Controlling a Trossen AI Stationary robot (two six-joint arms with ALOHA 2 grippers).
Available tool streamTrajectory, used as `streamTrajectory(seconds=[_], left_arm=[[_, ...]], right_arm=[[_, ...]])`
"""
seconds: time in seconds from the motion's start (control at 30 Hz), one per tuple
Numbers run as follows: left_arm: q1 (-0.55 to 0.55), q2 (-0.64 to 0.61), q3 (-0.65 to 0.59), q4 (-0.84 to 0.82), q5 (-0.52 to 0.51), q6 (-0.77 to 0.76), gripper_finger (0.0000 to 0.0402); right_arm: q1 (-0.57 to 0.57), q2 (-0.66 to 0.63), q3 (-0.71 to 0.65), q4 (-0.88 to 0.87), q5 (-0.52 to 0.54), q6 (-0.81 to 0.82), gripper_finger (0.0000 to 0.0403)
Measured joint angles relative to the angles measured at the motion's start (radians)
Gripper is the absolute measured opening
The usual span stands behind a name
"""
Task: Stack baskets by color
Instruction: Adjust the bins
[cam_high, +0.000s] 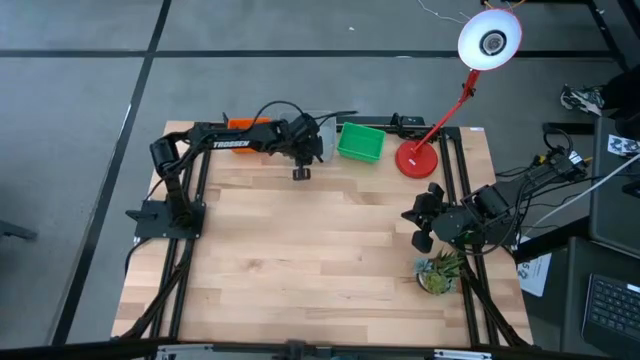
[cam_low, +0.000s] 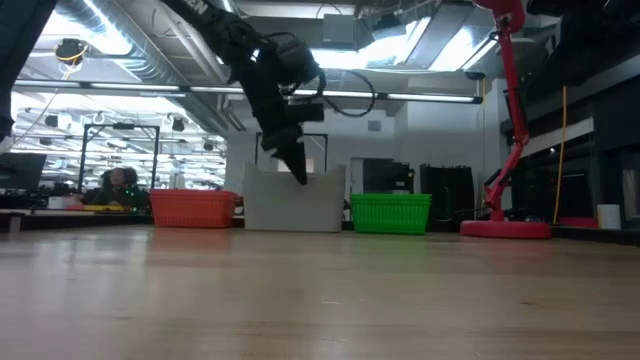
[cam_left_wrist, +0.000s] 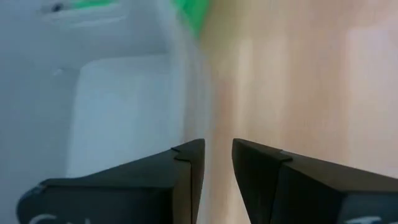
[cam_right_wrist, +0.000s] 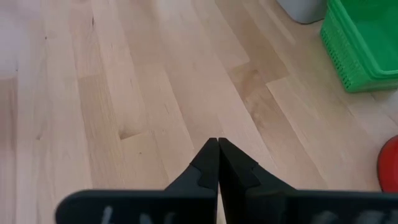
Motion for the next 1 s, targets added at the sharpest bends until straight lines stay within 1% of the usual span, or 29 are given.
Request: streamTrajectory(seconds=[0.07, 0.17, 0.2, 0.23, 0.27, 0.3, 0.33, 0.43, 0.53, 0.67, 0.73, 0.77, 0.87, 1.0], left_arm=[[-0.026, -0.017, 0.000, -0.002, 0.051, -0.012, 0.0074], [-0.083, -0.021, 0.030, 0.004, 0.175, -0.029, 0.0074], [-0.101, -0.018, 0.039, 0.009, 0.193, -0.030, 0.0074], [-0.119, -0.002, 0.053, 0.034, 0.191, -0.029, 0.0074], [-0.137, 0.024, 0.073, 0.077, 0.167, -0.024, 0.0073], [-0.147, 0.052, 0.094, 0.089, 0.144, -0.019, 0.0071], [-0.151, 0.079, 0.121, 0.066, 0.127, -0.010, 0.0070], [-0.159, 0.188, 0.267, 0.063, 0.102, -0.005, 0.0065], [-0.155, 0.303, 0.455, -0.004, 0.103, -0.003, 0.0061], [-0.145, 0.452, 0.689, -0.162, 0.107, -0.006, 0.0054], [-0.139, 0.503, 0.785, -0.253, 0.117, -0.020, 0.0051], [-0.135, 0.525, 0.824, -0.274, 0.123, -0.033, 0.0050], [-0.130, 0.588, 0.896, -0.314, 0.124, -0.041, 0.0047], [-0.123, 0.624, 0.916, -0.308, 0.124, -0.052, 0.0046]], right_arm=[[0.000, 0.000, 0.000, 0.006, -0.014, 0.000, 0.0000], [0.000, 0.000, 0.000, 0.006, -0.018, -0.001, 0.0000], [0.000, 0.000, 0.000, 0.007, -0.018, -0.001, 0.0000], [0.000, 0.000, 0.000, 0.007, -0.017, -0.002, 0.0000], [0.000, 0.000, 0.000, 0.007, -0.017, -0.004, 0.0000], [0.000, 0.000, 0.000, 0.009, -0.017, -0.005, 0.0000], [0.000, 0.000, 0.000, 0.011, -0.016, -0.005, 0.0000], [0.000, 0.001, 0.000, 0.015, -0.017, -0.004, 0.0000], [0.000, 0.003, 0.000, 0.028, -0.018, -0.003, 0.0000], [0.000, 0.006, 0.000, 0.035, -0.043, -0.004, 0.0000], [0.000, 0.007, 0.000, 0.037, -0.044, -0.003, 0.0000], [0.000, 0.009, 0.000, 0.037, -0.044, -0.005, 0.0000], [0.000, 0.010, 0.000, 0.037, -0.043, -0.007, 0.0000], [0.000, 0.014, 0.000, 0.037, -0.036, -0.007, 0.0000]])
